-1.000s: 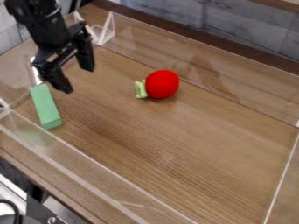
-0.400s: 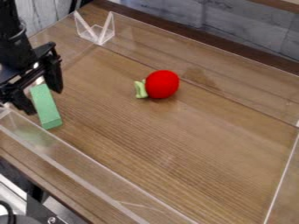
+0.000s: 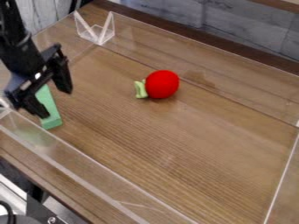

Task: Put the green stick in the brown bowl

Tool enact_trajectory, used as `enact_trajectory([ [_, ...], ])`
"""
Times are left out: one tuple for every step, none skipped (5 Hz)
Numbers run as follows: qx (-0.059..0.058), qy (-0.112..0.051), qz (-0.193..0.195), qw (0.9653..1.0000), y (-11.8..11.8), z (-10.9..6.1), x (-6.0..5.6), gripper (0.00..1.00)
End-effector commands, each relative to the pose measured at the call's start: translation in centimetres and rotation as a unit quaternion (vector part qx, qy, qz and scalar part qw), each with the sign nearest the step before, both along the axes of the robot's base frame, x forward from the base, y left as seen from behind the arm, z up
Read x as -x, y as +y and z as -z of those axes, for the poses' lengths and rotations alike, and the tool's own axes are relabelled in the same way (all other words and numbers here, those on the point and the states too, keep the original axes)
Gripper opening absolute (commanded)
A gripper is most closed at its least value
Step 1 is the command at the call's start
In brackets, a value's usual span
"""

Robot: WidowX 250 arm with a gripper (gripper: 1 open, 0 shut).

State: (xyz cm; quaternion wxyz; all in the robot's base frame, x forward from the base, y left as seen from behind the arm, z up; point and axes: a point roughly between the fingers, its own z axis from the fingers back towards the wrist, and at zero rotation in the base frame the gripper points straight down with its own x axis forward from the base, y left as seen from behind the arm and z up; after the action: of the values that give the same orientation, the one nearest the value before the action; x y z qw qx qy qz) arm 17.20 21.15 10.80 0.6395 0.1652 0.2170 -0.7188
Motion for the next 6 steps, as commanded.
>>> enact_trajectory([
  [-0.025,-0.007,0.067,0.9974,0.1,0.8,-0.9,1.0],
  [-0.029,-0.004,0.066,0.9974,-0.1,2.3,-1.5,1.0],
  [-0.033,-0.004,0.067,0.9972,-0.1,3.3,-2.0,0.0],
  [-0.04,-0.003,0.075,0.9963,0.0,4.4,-2.4,1.0],
  [-0.041,-0.004,0.102,0.994,-0.2,4.2,-1.9,0.0],
  [-0.041,-0.006,0.128,0.991,0.2,4.1,-1.4,0.0],
])
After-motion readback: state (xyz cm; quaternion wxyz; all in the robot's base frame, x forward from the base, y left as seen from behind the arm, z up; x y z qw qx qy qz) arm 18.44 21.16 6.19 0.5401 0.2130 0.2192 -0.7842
